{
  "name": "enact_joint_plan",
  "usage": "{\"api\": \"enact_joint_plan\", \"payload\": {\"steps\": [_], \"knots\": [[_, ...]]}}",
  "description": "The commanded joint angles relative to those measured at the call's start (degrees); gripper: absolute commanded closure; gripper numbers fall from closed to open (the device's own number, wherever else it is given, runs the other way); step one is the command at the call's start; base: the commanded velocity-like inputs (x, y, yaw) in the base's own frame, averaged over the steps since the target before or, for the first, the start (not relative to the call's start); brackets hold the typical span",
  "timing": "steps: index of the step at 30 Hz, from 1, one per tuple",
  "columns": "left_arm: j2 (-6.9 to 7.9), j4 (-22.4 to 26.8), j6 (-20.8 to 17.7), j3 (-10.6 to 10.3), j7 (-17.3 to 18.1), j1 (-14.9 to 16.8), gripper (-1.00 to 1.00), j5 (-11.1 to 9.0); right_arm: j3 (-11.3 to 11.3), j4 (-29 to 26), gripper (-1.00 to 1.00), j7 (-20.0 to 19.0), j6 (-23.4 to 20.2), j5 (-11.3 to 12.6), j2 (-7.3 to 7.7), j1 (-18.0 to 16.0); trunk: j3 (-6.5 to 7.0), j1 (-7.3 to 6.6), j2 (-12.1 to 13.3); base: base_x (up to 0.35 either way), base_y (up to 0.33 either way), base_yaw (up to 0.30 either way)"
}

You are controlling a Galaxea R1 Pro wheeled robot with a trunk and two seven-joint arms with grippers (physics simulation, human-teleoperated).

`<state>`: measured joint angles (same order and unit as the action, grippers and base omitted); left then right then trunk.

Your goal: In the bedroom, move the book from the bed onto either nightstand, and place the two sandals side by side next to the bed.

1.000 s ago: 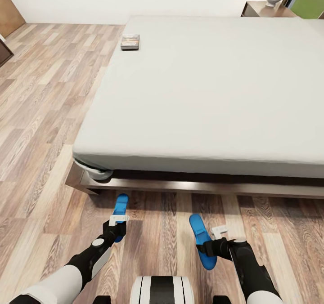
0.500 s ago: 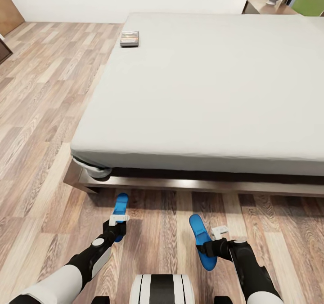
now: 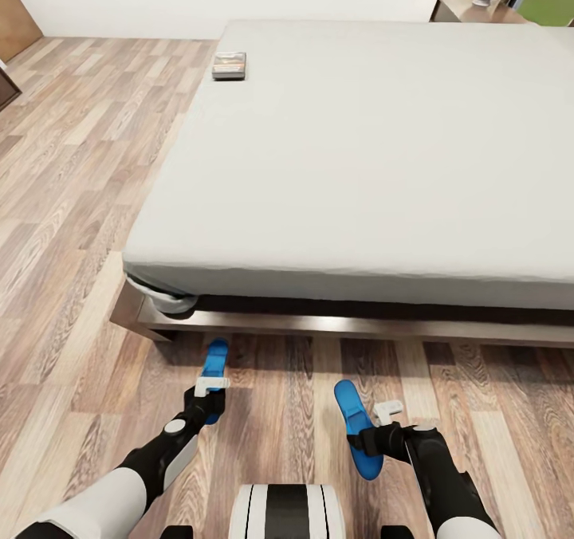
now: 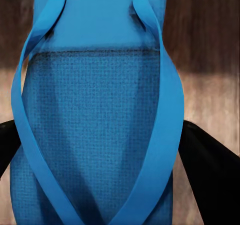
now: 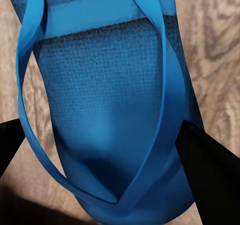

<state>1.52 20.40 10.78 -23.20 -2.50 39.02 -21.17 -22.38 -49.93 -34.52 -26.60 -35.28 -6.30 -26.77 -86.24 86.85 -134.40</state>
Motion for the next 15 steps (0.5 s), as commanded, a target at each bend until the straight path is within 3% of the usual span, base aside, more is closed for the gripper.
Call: {"api": "enact_joint_plan", "payload": {"steps": [1, 15], "knots": [[0.06, 0.3, 0.2, -0.4, -0.3, 0.0, 1.0, -0.5, -0.3, -0.1, 1.0, -0.6, -0.1, -0.5, -0.07, 0.0, -0.03, -0.01, 0.0, 0.0, 0.0, 0.0], [-0.01, 2.4, 0.1, -0.4, -0.3, 1.6, 1.0, -0.5, -0.3, -0.1, 1.0, -0.6, -0.1, -0.6, -0.05, 0.0, -1.11, 1.31, -2.4, 0.0, 0.0, 0.0]]}}
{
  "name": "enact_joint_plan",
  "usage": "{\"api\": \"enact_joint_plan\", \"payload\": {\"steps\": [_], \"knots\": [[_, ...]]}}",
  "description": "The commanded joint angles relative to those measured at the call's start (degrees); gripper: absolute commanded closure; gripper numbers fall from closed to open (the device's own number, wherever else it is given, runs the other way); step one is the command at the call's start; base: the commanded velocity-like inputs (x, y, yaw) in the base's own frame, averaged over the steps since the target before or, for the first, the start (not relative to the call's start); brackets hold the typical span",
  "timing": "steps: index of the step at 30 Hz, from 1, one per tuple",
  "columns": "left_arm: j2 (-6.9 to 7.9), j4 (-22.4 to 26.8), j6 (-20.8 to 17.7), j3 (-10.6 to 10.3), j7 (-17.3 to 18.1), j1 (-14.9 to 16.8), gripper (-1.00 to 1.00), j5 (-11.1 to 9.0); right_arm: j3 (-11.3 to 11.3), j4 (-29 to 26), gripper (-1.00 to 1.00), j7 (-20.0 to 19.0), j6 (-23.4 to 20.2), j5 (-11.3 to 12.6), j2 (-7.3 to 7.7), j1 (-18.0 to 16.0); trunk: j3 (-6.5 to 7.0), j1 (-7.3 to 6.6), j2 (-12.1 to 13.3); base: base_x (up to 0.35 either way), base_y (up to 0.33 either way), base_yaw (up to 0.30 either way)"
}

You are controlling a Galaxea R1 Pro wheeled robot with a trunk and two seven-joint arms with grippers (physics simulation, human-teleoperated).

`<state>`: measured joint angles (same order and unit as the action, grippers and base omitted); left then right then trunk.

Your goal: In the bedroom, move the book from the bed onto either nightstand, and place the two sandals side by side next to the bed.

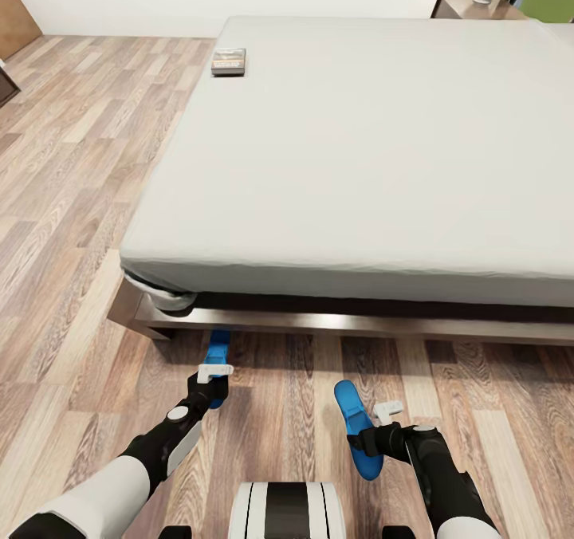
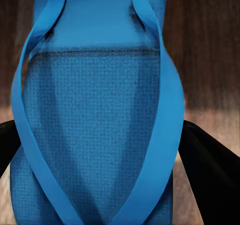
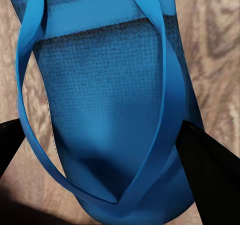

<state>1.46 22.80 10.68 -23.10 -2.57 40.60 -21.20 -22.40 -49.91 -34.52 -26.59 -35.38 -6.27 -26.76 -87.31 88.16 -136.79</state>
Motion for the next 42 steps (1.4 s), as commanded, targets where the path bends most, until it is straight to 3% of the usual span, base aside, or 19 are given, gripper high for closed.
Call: {"api": "enact_joint_plan", "payload": {"steps": [1, 15, 21, 28, 32, 42], "knots": [[0.05, 0.0, 0.2, -0.5, -0.3, 0.1, 1.0, -0.4, -0.3, -0.1, 1.0, -0.6, -0.1, -0.5, -0.08, 0.0, -0.22, 0.21, -0.4, 0.0, 0.0, 0.0], [0.03, -0.1, 0.2, -0.6, -0.3, 0.1, 1.0, -0.4, -0.3, -0.1, 1.0, -0.6, -0.1, -0.5, -0.1, 0.0, -2.73, 3.29, -6.0, 0.0, 0.0, 0.0], [0.03, 0.1, 0.2, -0.6, -0.2, 0.1, 1.0, -0.4, -0.3, -0.1, 1.0, -0.6, -0.1, -0.5, -0.07, 0.0, -2.73, 3.29, -6.0, 0.0, 0.0, 0.0], [0.11, 0.1, 0.2, -0.6, -0.3, 0.2, 1.0, -0.4, -0.3, -0.1, 1.0, -0.6, -0.1, -0.5, -0.07, 0.0, -4.24, 3.66, -6.5, 0.0, 0.0, 0.0], [0.12, 0.2, 0.2, -0.5, -0.3, 0.2, 1.0, -0.4, -0.2, -0.1, 1.0, -0.6, -0.1, -0.5, -0.06, 0.1, -4.24, 3.66, -6.5, 0.0, 0.0, 0.0], [0.12, 0.2, 0.2, -0.5, -0.3, 0.2, 1.0, -0.4, 1.6, -0.1, 1.0, -0.6, 0.0, -0.5, -0.06, 0.4, -5.12, 3.77, -6.6, 0.0, 0.0, 0.0]]}}
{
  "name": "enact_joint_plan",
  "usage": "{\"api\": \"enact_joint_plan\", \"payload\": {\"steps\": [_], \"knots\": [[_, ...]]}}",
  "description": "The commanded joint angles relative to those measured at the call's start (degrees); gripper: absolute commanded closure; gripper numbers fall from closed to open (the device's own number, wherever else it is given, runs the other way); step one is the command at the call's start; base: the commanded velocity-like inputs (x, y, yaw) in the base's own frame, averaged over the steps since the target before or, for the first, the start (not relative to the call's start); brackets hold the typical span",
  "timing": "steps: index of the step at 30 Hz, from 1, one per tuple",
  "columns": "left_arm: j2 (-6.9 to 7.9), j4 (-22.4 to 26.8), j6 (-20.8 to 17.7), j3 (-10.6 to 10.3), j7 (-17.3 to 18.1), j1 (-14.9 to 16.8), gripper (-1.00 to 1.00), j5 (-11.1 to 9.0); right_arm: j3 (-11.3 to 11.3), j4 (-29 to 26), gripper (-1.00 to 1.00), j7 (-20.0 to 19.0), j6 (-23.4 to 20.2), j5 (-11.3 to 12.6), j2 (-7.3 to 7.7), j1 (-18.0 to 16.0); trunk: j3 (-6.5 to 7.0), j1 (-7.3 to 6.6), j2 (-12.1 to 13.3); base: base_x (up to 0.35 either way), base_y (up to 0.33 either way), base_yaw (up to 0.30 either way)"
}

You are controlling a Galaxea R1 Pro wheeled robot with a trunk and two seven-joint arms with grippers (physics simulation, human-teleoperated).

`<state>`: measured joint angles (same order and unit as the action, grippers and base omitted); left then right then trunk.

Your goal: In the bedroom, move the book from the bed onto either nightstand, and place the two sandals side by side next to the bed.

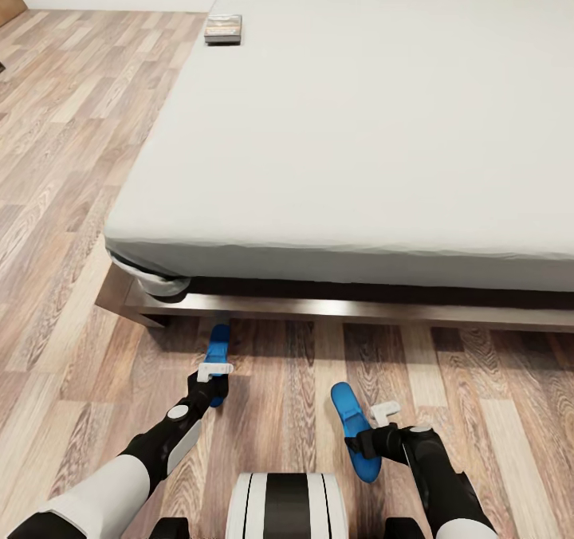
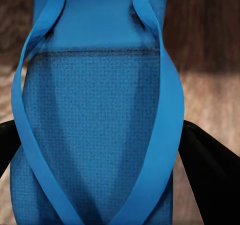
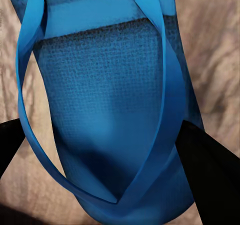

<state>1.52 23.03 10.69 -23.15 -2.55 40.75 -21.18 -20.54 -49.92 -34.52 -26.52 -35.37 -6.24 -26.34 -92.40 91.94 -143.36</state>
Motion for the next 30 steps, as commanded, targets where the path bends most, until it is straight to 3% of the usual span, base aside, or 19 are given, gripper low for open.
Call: {"api": "enact_joint_plan", "payload": {"steps": [1, 7, 13, 20, 27, 30], "knots": [[0.06, 0.0, 0.2, -0.5, -0.3, 0.0, 1.0, -0.4, -0.2, -0.1, 1.0, -0.6, -0.1, -0.5, -0.08, 0.0, -0.03, -0.01, 0.0, 0.0, 0.0, 0.0], [0.06, 0.0, 0.2, -0.5, -0.3, 0.0, 1.0, -0.4, -0.1, -0.1, 1.0, -0.6, -0.1, -0.5, -0.08, 0.0, -0.92, 0.09, -0.1, 0.0, 0.0, 0.0], [0.06, 0.0, 0.3, -0.5, -0.3, 0.0, 1.0, -0.4, -0.1, -0.1, 1.0, -0.6, -0.1, -0.5, -0.08, 0.0, -0.92, 0.09, -0.1, 0.0, 0.0, 0.0], [0.06, 0.0, 0.3, -0.5, -0.3, 0.0, 1.0, -0.4, -0.1, -0.1, 1.0, -0.6, -0.1, -0.5, -0.08, 0.0, -2.47, 0.28, -0.2, 0.0, 0.0, 0.0], [0.06, 0.1, 0.3, -0.5, -0.3, 0.0, 1.0, -0.4, -0.1, -0.2, 1.0, -0.6, -0.1, -0.5, -0.03, 0.0, -2.47, 0.28, -0.2, 0.0, 0.0, 0.0], [0.06, 0.1, 0.3, -0.5, -0.3, 0.0, 1.0, -0.4, -0.1, -0.2, 1.0, -0.6, -0.1, -0.5, -0.02, 0.0, -3.13, 0.35, -0.2, 0.0, 0.0, 0.0]]}}
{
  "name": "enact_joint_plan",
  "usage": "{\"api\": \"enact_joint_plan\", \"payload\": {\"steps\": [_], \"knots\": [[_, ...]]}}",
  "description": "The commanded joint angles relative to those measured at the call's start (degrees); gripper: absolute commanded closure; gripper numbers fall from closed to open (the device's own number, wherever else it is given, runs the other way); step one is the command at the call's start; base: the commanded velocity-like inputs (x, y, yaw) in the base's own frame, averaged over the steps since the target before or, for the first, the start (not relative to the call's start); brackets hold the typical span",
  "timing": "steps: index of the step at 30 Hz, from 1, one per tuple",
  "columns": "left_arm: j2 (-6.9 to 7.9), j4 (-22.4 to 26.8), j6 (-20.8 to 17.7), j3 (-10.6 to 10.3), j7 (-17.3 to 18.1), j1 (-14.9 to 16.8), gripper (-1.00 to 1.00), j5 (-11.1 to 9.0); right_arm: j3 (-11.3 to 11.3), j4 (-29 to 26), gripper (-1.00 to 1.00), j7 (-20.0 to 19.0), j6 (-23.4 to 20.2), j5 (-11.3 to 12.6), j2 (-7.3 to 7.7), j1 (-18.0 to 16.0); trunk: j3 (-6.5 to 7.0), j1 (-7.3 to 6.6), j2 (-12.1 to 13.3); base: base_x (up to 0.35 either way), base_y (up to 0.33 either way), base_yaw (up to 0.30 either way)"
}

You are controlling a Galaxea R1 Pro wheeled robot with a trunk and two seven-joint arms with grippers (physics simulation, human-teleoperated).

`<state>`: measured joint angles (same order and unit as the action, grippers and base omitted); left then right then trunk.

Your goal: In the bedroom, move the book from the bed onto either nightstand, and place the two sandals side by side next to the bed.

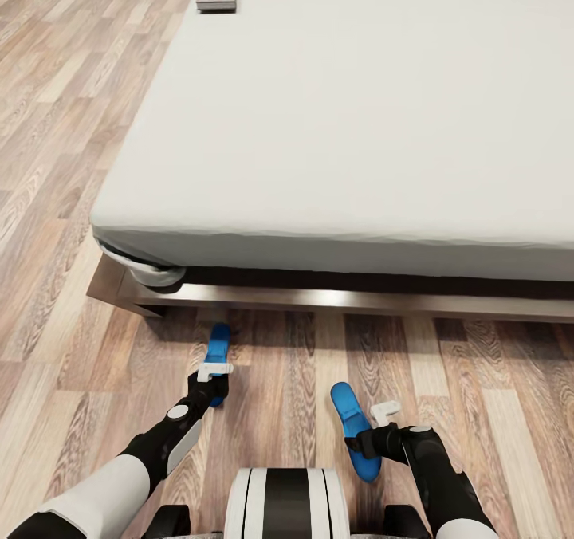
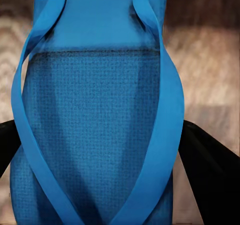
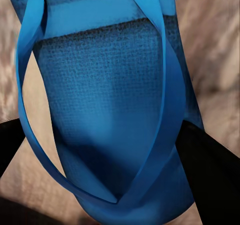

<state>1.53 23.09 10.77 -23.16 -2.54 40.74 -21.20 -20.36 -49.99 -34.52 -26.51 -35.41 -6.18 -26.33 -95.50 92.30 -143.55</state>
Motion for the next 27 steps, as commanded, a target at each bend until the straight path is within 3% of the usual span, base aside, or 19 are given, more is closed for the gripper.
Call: {"api": "enact_joint_plan", "payload": {"steps": [1, 27], "knots": [[0.06, 0.0, 0.2, -0.5, -0.3, 0.0, 1.0, -0.4, -0.3, -0.1, 1.0, -0.5, -0.1, -0.5, -0.08, 0.0, -0.26, 0.01, 0.0, 0.0, 0.0, 0.0], [0.06, 0.0, 0.2, -0.6, -0.3, 0.0, 1.0, -0.4, -0.3, -0.1, 1.0, -0.5, -0.1, -0.5, -0.07, 0.0, -0.92, 0.09, -0.1, 0.0, 0.0, 0.0]]}}
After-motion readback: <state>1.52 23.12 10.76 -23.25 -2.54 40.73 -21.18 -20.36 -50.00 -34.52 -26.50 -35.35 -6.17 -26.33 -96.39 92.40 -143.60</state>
